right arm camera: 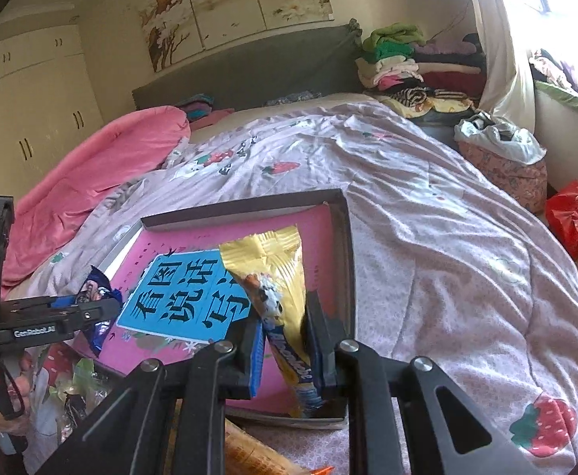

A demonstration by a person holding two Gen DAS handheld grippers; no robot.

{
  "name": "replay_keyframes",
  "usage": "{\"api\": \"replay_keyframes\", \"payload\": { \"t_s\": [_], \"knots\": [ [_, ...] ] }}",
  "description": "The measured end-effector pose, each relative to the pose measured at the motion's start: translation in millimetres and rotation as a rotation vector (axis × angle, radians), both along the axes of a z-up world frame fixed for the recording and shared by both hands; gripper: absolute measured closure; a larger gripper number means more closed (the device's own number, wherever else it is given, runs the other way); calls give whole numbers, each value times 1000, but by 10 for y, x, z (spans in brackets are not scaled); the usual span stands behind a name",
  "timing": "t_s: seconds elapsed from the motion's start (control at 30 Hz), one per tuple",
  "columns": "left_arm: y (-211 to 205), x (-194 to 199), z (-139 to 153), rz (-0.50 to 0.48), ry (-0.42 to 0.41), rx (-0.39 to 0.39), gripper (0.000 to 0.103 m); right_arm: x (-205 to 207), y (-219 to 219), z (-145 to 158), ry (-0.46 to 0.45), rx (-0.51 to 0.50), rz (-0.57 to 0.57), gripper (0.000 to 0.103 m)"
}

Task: Organize snacks
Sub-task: 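Carry the cookie pack into the tray and open the left gripper while the right gripper places the wafer bar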

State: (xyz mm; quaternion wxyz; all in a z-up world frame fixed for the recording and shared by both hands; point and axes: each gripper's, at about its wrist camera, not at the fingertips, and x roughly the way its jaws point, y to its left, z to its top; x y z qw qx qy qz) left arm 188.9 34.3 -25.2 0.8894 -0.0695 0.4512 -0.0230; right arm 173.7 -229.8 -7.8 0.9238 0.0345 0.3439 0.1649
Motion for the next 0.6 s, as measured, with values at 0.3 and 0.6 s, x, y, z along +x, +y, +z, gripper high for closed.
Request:
{"api": "replay_keyframes", "payload": {
  "t_s": [0.3, 0.6],
  "knots": [
    [11, 21, -92, 13, 24, -3, 47, 16, -7, -35, 10, 14, 4, 82],
    [7, 15, -95, 10, 25, -11, 47, 23, -26, -55, 30, 35, 5, 68]
  ]
}}
